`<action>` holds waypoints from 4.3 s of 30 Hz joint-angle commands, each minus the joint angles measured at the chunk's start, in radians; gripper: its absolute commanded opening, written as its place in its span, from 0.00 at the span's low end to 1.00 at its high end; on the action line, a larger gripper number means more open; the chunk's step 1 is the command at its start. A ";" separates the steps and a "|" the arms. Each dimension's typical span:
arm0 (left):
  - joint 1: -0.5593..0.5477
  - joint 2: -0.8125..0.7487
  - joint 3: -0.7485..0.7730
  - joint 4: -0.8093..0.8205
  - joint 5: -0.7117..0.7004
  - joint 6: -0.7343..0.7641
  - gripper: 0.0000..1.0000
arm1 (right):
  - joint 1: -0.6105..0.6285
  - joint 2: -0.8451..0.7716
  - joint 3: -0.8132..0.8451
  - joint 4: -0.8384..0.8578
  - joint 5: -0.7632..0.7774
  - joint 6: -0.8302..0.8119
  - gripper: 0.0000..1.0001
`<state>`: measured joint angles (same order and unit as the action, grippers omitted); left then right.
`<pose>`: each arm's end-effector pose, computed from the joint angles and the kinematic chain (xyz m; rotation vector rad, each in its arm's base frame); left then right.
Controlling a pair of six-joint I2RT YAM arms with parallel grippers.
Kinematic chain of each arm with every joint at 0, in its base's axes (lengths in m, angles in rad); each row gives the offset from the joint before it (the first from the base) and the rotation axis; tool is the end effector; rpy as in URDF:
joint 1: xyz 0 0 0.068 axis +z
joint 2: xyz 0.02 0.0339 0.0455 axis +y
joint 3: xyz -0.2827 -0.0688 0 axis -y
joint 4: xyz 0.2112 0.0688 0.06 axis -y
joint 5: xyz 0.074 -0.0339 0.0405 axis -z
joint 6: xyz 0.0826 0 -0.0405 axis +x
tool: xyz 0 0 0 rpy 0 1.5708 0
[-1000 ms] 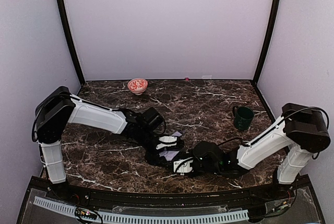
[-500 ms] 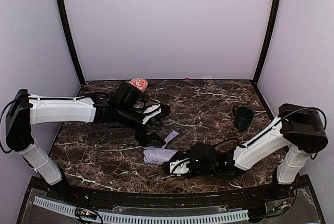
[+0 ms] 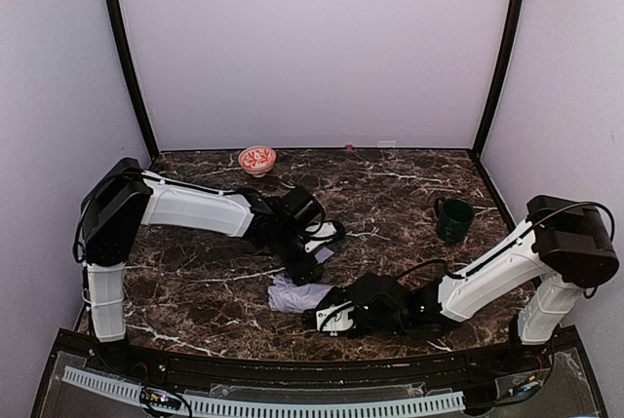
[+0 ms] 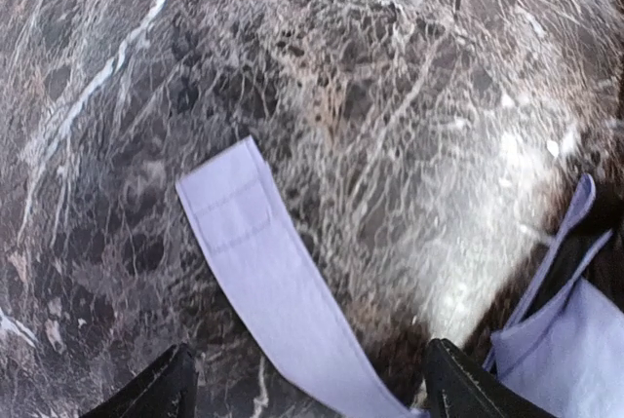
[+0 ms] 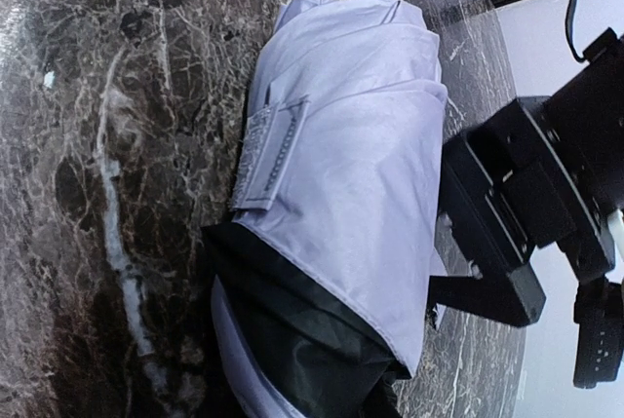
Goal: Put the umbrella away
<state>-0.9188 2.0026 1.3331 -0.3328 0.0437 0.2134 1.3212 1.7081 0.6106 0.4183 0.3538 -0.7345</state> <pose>0.2553 -0.3403 0.1543 1.4112 2.1896 -0.3163 0.1083 0.3091 0.1377 -1.7816 1.2940 -0.0723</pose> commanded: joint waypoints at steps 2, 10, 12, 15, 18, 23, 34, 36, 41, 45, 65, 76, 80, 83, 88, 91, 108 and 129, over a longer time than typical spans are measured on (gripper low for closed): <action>-0.018 0.046 0.092 -0.081 -0.054 -0.066 0.83 | 0.022 0.027 -0.030 -0.289 -0.082 0.016 0.01; -0.004 0.119 0.123 -0.170 -0.047 -0.103 0.80 | 0.022 0.022 -0.013 -0.306 -0.068 0.000 0.00; 0.017 0.114 0.127 -0.165 -0.040 -0.109 0.80 | 0.022 0.028 -0.017 -0.311 -0.068 -0.003 0.00; 0.077 0.092 0.111 -0.125 0.030 -0.143 0.80 | 0.022 0.034 -0.014 -0.328 -0.054 -0.003 0.00; 0.091 0.063 0.088 -0.071 0.073 -0.147 0.81 | 0.023 0.027 -0.019 -0.327 -0.049 0.000 0.00; 0.091 0.092 0.089 -0.057 0.158 -0.161 0.81 | 0.022 0.037 -0.020 -0.322 -0.046 0.000 0.00; 0.061 0.130 0.090 -0.174 0.142 -0.141 0.62 | 0.020 0.057 -0.013 -0.309 -0.031 -0.021 0.00; 0.060 0.130 0.091 -0.192 0.133 -0.141 0.34 | 0.019 0.052 -0.013 -0.308 -0.031 -0.020 0.00; 0.060 0.104 0.100 -0.196 0.126 -0.128 0.00 | 0.013 0.041 -0.015 -0.310 -0.035 -0.015 0.00; 0.061 -0.009 0.054 -0.065 0.184 -0.068 0.00 | 0.008 0.029 -0.009 -0.331 -0.065 -0.002 0.00; 0.136 -0.449 -0.281 0.647 0.759 0.020 0.00 | -0.085 0.014 0.130 -0.634 -0.426 0.134 0.00; 0.132 -0.646 -0.591 0.795 0.887 0.105 0.00 | -0.358 0.190 0.371 -0.836 -0.692 0.336 0.00; 0.108 -0.666 -0.660 0.766 0.874 0.190 0.00 | -0.411 0.232 0.411 -0.857 -0.717 0.371 0.00; 0.045 -0.646 -0.636 0.661 0.834 0.335 0.00 | -0.451 0.238 0.443 -0.857 -0.753 0.423 0.00; -0.040 -0.559 -0.566 0.493 0.734 0.503 0.00 | -0.492 0.231 0.468 -0.834 -0.775 0.512 0.00; -0.104 -0.485 -0.530 0.380 0.581 0.603 0.00 | -0.513 0.231 0.459 -0.826 -0.774 0.568 0.00; -0.273 -0.119 -0.409 0.153 0.151 0.743 0.00 | -0.525 0.096 0.434 -0.908 -0.926 0.559 0.40; -0.256 -0.088 -0.402 0.132 0.168 0.728 0.00 | -0.462 0.026 0.677 -1.111 -0.690 0.575 0.53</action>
<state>-1.1835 1.8458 0.9749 -0.0170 0.2157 0.9577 0.8234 1.7573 1.2209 -0.6857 -0.5503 -0.1989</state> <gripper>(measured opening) 0.007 0.521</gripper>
